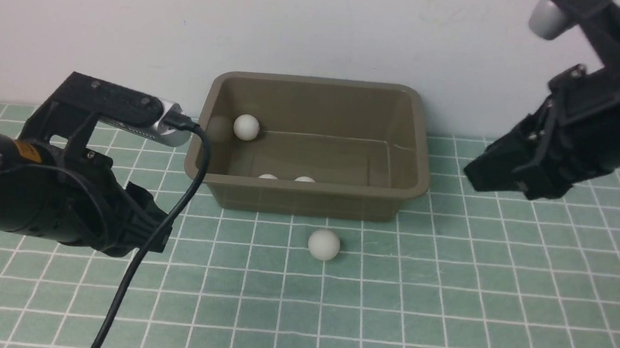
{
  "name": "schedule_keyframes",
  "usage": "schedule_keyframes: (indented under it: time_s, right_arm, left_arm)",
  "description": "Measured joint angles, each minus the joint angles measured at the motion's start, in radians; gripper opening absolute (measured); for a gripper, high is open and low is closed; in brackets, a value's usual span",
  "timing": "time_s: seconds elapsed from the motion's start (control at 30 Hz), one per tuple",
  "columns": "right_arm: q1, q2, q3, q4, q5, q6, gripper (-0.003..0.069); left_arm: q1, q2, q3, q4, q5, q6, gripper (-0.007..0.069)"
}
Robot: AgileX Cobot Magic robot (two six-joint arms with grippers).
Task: Put the table tennis balls in the box on the green coffee tablecloth.
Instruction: 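Reach for and grasp a ping pong ball on the table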
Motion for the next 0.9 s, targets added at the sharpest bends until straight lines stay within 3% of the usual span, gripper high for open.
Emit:
schedule_keyframes:
  time_s: [0.2,0.5,0.7,0.8,0.9]
  right_arm:
    - [0.0,-0.029,0.0,0.091,0.055,-0.015,0.0265]
    - [0.0,0.095,0.001,0.348,-0.049,-0.112,0.0265]
    - [0.034,0.239,0.015,0.392,-0.005,-0.171,0.0271]
    - [0.097,0.295,0.092,0.396,-0.113,-0.211,0.0321]
    - [0.149,0.306,0.205,0.4,-0.346,-0.221,0.0369]
  left_arm:
    - [0.0,0.0,0.0,0.0,0.0,0.0,0.0247]
    - [0.0,0.0,0.0,0.0,-0.003,0.003,0.0247]
    - [0.0,0.0,0.0,0.0,-0.004,0.004,0.0247]
    - [0.0,0.0,0.0,0.0,-0.004,0.009,0.0247]
    - [0.0,0.0,0.0,0.0,-0.004,0.01,0.0247]
